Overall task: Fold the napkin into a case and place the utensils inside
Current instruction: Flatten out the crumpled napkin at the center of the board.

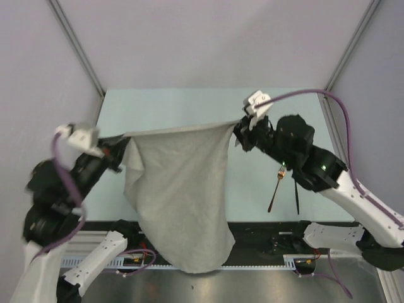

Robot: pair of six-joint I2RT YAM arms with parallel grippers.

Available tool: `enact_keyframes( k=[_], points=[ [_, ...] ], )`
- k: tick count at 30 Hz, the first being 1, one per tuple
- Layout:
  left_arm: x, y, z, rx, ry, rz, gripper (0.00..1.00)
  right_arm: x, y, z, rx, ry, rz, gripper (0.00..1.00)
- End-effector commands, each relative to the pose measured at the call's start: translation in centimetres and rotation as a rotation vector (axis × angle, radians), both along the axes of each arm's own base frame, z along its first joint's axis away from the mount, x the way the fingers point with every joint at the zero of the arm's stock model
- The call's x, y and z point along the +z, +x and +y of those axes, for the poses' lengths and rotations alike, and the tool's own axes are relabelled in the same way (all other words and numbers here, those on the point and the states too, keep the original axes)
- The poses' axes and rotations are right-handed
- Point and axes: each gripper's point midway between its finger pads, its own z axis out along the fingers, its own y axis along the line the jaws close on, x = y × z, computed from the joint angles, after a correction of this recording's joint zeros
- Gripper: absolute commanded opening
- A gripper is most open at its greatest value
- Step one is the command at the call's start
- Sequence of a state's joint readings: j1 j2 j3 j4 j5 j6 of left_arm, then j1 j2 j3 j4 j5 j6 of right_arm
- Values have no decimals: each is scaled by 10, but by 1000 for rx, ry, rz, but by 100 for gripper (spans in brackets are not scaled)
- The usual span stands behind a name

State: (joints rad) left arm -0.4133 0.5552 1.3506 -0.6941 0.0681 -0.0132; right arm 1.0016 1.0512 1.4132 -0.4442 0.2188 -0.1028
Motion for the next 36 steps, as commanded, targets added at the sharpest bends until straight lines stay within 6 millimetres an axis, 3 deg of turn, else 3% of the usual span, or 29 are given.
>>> enact_keyframes(
  k=[1, 3, 4, 5, 7, 8, 9, 10, 11, 12, 13, 14, 15, 16, 17, 18, 19, 21, 22, 23, 24, 25, 26, 27, 29, 30, 34, 35, 36],
  points=[
    [-77, 123, 11, 305, 182, 197, 0, -35, 89, -21, -78, 39, 114, 0],
    [-100, 158, 1, 304, 266, 225, 0, -62, 132, -27, -98, 8, 146, 0],
    [-113, 175, 2, 310, 299, 247, 0, -96, 157, -18, -78, -40, 202, 0],
    [-151, 206, -5, 303, 373, 338, 0, -117, 171, -12, -39, -71, 236, 0],
    [-172, 240, 1, 332, 414, 424, 0, -132, 209, -18, -54, -133, 228, 0],
    [-217, 267, 2, 347, 481, 524, 0, -187, 233, -14, -41, -192, 340, 0],
    [-212, 288, 2, 371, 493, 537, 0, -203, 248, -16, -37, -225, 372, 0],
    [-221, 304, 6, 404, 522, 558, 0, -183, 279, -20, -64, -213, 338, 0],
    [-226, 319, 9, 436, 547, 554, 0, -237, 302, -28, -120, -269, 450, 0],
    [-236, 352, 15, 526, 571, 532, 4, -249, 322, -31, -149, -273, 473, 2],
    [-238, 368, 16, 552, 582, 516, 5, -215, 355, -38, -198, -214, 405, 15],
    [-246, 384, 17, 570, 606, 515, 5, -261, 379, -47, -274, -250, 480, 15],
    [-247, 407, 30, 695, 620, 500, 24, -262, 396, -56, -341, -233, 481, 17],
    [-254, 418, 34, 736, 628, 510, 43, -262, 408, -66, -429, -195, 503, 49],
    [-257, 426, 38, 776, 623, 525, 53, -222, 426, -97, -600, -158, 435, 68],
    [-236, 428, 45, 845, 602, 536, 62, -235, 431, -106, -625, -157, 455, 71],
    [-252, 430, 46, 851, 599, 587, 62, -227, 431, -108, -622, -124, 459, 70],
    [-248, 417, 45, 867, 533, 635, 64, -255, 425, -124, -637, -118, 533, 70],
    [-231, 408, 45, 860, 476, 630, 64, -217, 414, -131, -652, -86, 486, 73],
    [-222, 399, 41, 857, 397, 633, 64, -210, 413, -133, -654, -67, 459, 75],
    [-238, 388, 38, 826, 383, 664, 65, -245, 395, -139, -661, -107, 535, 76],
    [-241, 382, 23, 741, 329, 677, 65, -222, 385, -140, -661, -87, 504, 79],
    [-207, 369, 15, 700, 200, 627, 65, -224, 376, -140, -660, -87, 520, 80],
    [-235, 352, 8, 653, 190, 693, 65, -241, 363, -138, -653, -106, 564, 82],
    [-219, 325, -23, 496, 33, 704, 65, -243, 343, -139, -664, -102, 621, 84],
    [-246, 305, -31, 460, 14, 760, 64, -248, 335, -139, -689, -66, 667, 84],
    [-285, 242, -67, 281, -219, 895, 63, -294, 275, -123, -660, -96, 870, 99],
    [-289, 232, -74, 245, -266, 903, 62, -288, 263, -121, -656, -94, 862, 100],
    [-316, 209, -73, 250, -285, 968, 61, -292, 252, -115, -643, -104, 866, 100]
  ],
)
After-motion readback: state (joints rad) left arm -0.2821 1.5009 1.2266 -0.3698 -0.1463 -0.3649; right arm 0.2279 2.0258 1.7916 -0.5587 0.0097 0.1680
